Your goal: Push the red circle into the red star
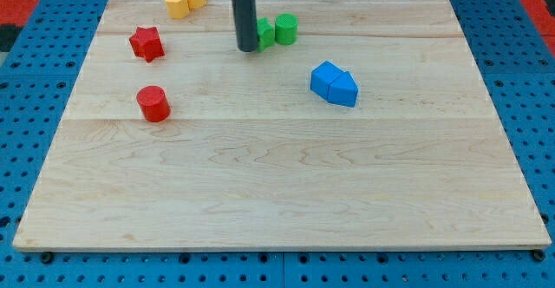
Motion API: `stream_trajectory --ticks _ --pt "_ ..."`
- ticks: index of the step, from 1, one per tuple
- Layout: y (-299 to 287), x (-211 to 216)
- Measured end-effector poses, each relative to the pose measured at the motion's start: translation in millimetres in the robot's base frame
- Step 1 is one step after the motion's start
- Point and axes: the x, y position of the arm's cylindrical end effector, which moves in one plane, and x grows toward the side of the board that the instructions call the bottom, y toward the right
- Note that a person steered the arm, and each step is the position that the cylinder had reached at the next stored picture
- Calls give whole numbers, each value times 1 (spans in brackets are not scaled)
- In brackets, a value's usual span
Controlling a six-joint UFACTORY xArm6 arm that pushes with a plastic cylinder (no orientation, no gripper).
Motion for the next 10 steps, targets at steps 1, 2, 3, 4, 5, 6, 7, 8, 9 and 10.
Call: stream_trajectory --ticks 1,2,3,4,5,6,7,8,9,10 --pt "13 11" --pt "-27 70" --pt "-56 133" --pt "-70 175" --pt "-104 162" --pt "-128 150" --pt "-148 131" --pt "-159 102" --pt "-152 70" --pt "-150 52"
